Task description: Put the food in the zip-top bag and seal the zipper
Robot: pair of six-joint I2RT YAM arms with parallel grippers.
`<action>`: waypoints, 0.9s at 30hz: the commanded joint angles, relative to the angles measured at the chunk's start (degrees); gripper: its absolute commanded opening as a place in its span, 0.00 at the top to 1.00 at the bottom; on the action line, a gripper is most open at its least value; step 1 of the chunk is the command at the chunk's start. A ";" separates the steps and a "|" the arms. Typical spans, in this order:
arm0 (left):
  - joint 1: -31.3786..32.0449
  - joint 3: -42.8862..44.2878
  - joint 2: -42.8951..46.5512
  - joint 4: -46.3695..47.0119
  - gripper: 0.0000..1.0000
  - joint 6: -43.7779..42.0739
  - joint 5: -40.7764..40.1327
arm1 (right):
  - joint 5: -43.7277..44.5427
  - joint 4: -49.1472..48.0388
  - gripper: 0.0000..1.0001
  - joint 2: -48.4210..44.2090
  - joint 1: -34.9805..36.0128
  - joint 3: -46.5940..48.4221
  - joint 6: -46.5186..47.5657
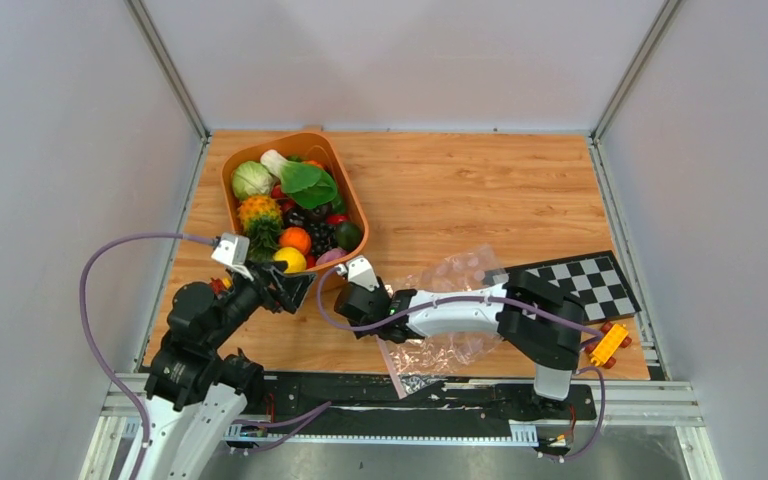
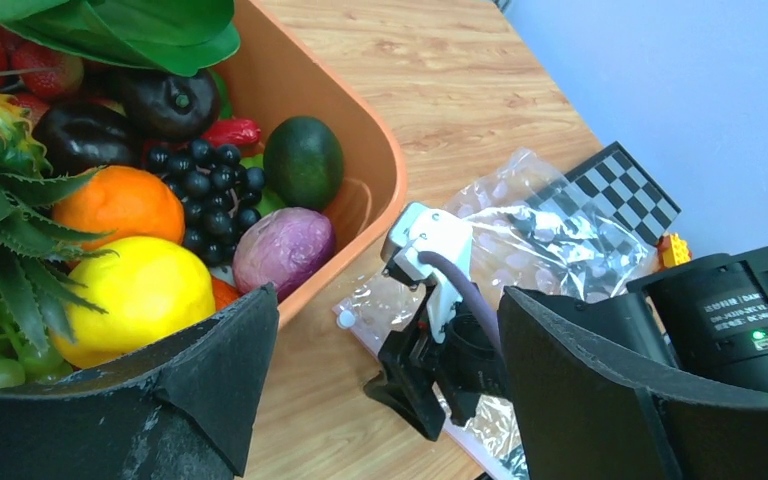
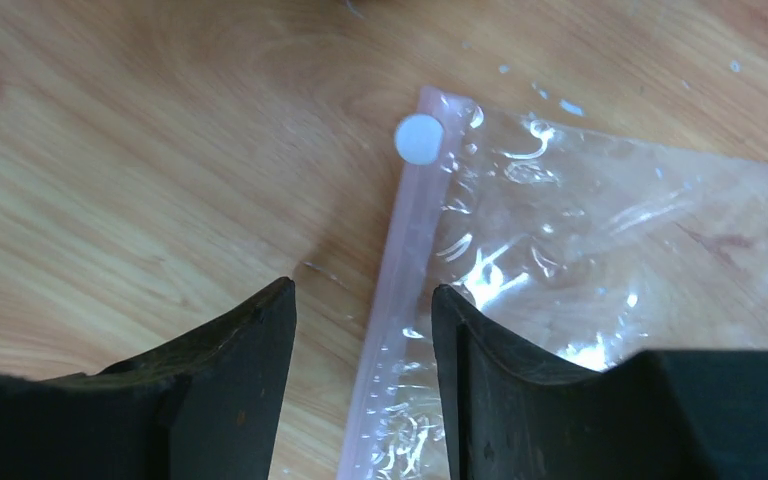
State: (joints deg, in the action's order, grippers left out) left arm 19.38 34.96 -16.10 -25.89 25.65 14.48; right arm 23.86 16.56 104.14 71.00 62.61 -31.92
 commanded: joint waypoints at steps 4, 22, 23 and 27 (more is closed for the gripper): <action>0.14 -1.89 10.16 -2.64 0.10 -0.31 0.96 | 2.44 -0.89 0.55 0.62 0.28 -1.59 1.73; 0.14 -5.40 7.83 4.08 0.13 1.68 5.67 | -1.70 -12.24 0.99 -5.18 -0.81 -12.42 1.17; 0.14 -5.84 7.33 4.47 0.13 1.57 5.59 | -1.70 -12.83 1.00 -5.49 -0.87 -12.63 1.16; 0.28 -7.84 6.00 6.15 0.16 1.81 5.09 | -2.31 -15.99 1.00 -8.19 -1.89 -14.60 1.13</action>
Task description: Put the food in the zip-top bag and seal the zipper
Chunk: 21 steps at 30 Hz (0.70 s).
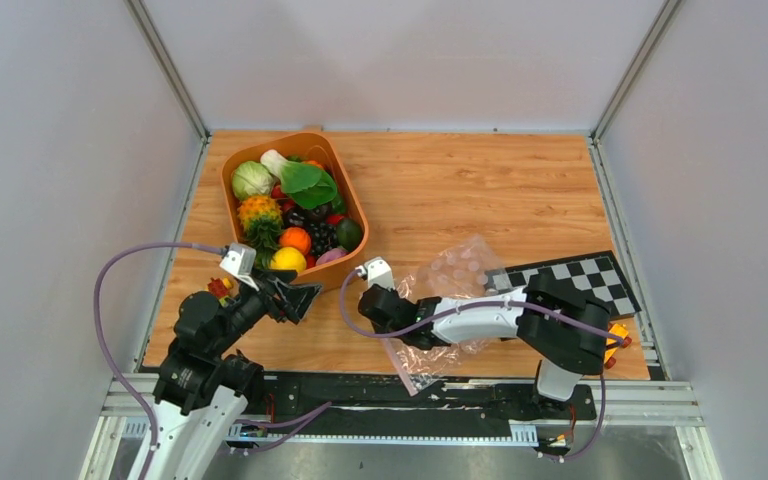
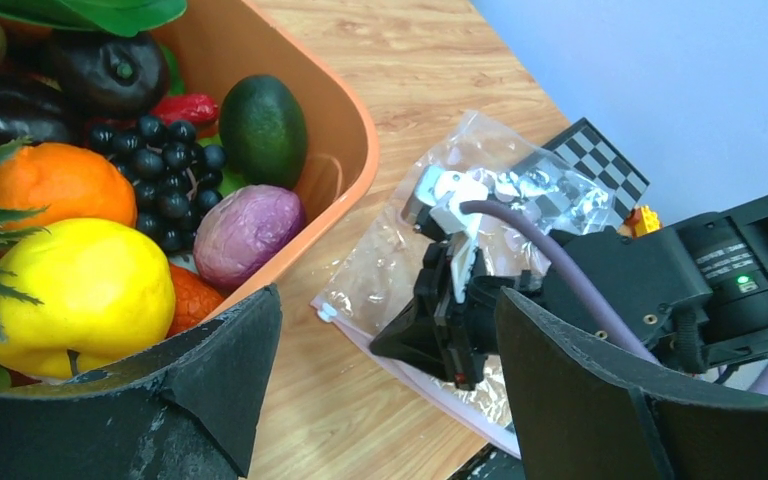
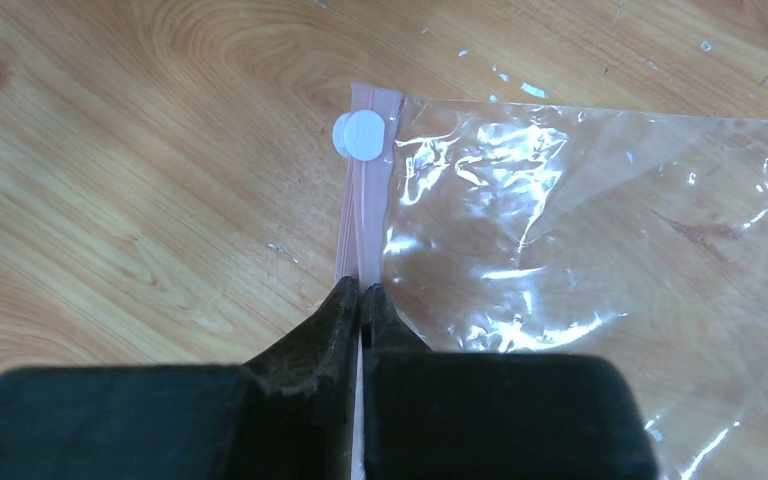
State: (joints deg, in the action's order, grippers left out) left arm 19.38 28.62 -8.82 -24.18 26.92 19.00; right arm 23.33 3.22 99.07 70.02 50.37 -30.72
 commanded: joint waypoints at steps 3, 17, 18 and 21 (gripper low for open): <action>1.89 -2.38 -1.69 6.86 0.16 1.23 0.28 | -1.50 -2.74 1.00 -5.88 -2.09 -3.73 -0.47; 37.06 -1.43 -23.33 18.59 0.15 -1.78 -28.84 | 0.40 -8.86 1.00 -27.57 -12.38 -13.98 -6.12; 38.01 -1.83 -24.56 19.71 0.15 -1.19 -29.31 | 0.67 -8.51 1.00 -28.60 -13.23 -13.98 -6.29; 40.81 -5.12 -27.87 26.97 0.16 1.76 -29.78 | -0.07 -8.50 1.00 -31.53 -15.52 -14.39 -6.71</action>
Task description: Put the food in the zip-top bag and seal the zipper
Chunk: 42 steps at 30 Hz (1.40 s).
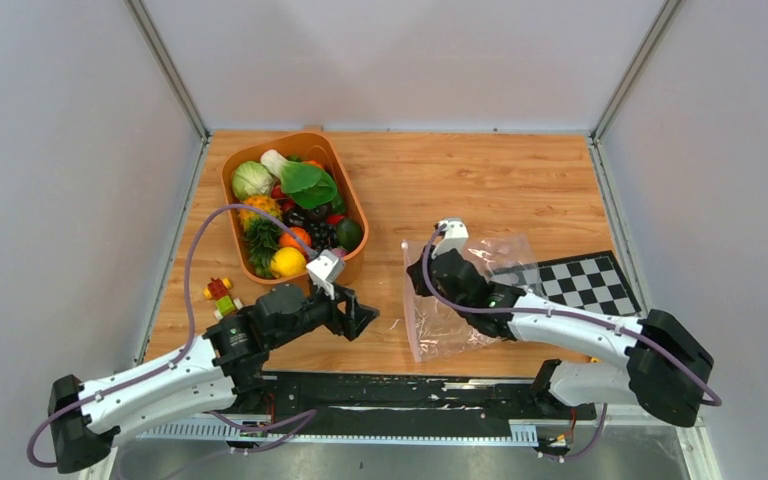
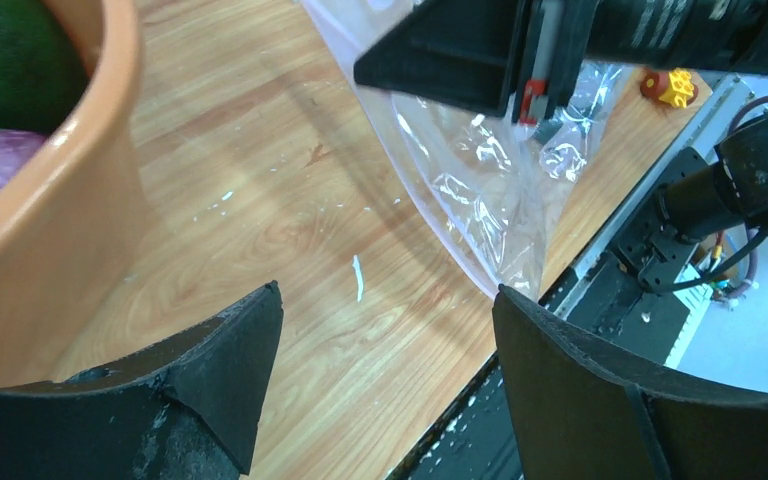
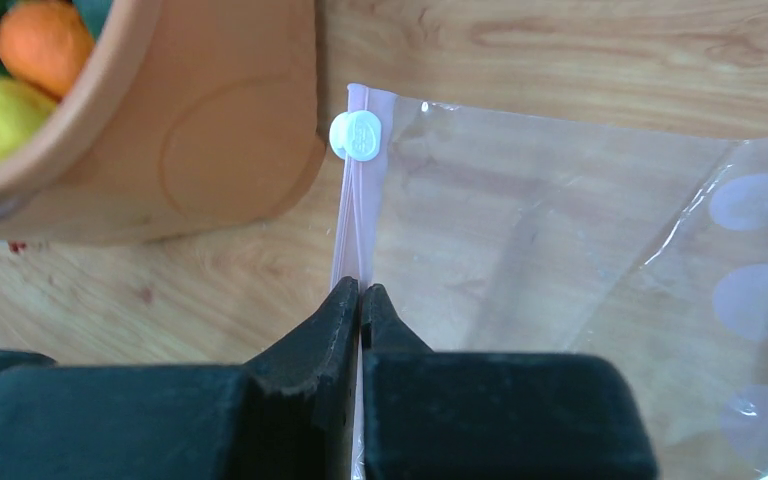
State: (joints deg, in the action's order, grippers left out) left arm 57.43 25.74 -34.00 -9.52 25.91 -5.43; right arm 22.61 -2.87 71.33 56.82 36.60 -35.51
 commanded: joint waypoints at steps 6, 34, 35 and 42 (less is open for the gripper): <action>8.99 -7.94 -11.81 30.62 0.17 7.82 -8.78 | -4.46 -2.40 1.00 -8.47 -2.76 -2.47 -4.74; 12.36 -5.33 -25.70 45.59 0.24 12.77 -8.67 | -11.60 2.35 1.00 -22.38 -2.85 -7.04 -0.86; 12.36 -5.68 -25.12 45.49 0.24 12.77 -8.83 | -11.81 2.62 1.00 -22.24 -2.85 -6.80 -0.78; 12.36 -6.24 -21.35 42.80 0.23 11.73 -10.84 | -13.01 1.34 1.00 -22.11 -2.85 -6.81 -1.47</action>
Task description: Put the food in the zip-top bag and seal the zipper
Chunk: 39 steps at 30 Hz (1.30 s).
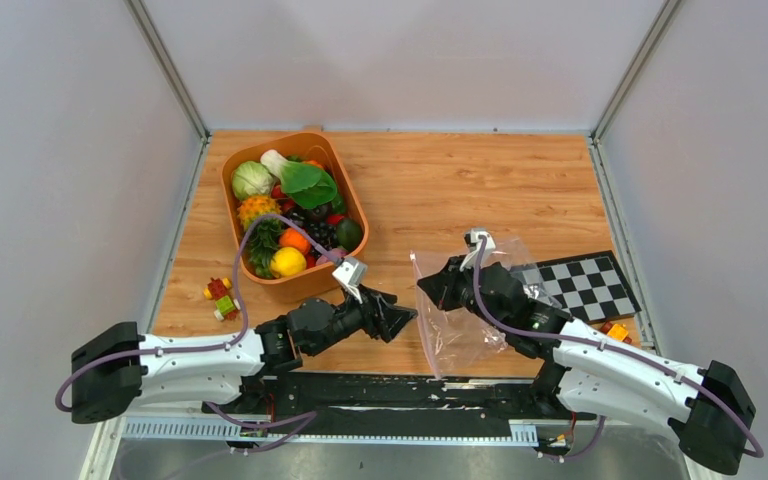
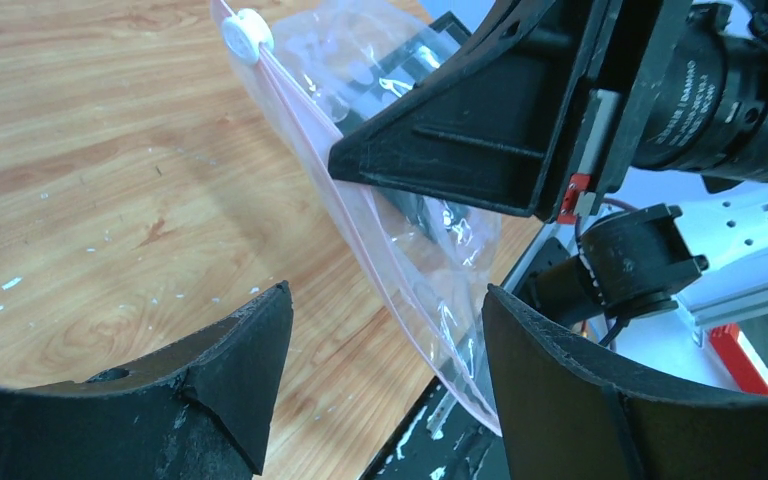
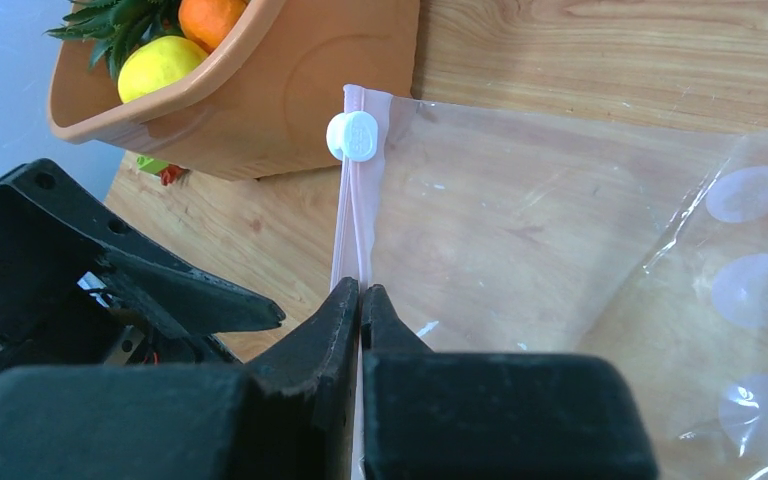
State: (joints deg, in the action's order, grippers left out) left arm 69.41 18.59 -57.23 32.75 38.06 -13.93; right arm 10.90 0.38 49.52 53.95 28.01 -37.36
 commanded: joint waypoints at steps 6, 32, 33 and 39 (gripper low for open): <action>0.43 2.13 0.35 -2.44 0.23 -0.42 -4.68 | -4.55 -3.11 1.00 0.19 0.01 2.54 0.30; 0.47 1.88 -7.87 2.10 0.41 1.93 -4.84 | -6.74 -3.71 1.00 -2.50 0.01 1.37 -0.11; 0.47 1.76 -7.73 2.16 0.40 1.93 -5.13 | -6.28 -3.46 1.00 -2.93 0.01 1.21 -0.26; 0.44 1.61 -7.01 2.07 0.38 1.43 -5.30 | -5.51 -2.84 1.00 -4.47 0.01 0.20 0.00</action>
State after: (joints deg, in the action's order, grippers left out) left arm 69.56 19.79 -65.28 32.67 39.77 -17.61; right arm 4.62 -0.27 46.33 53.95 28.49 -37.41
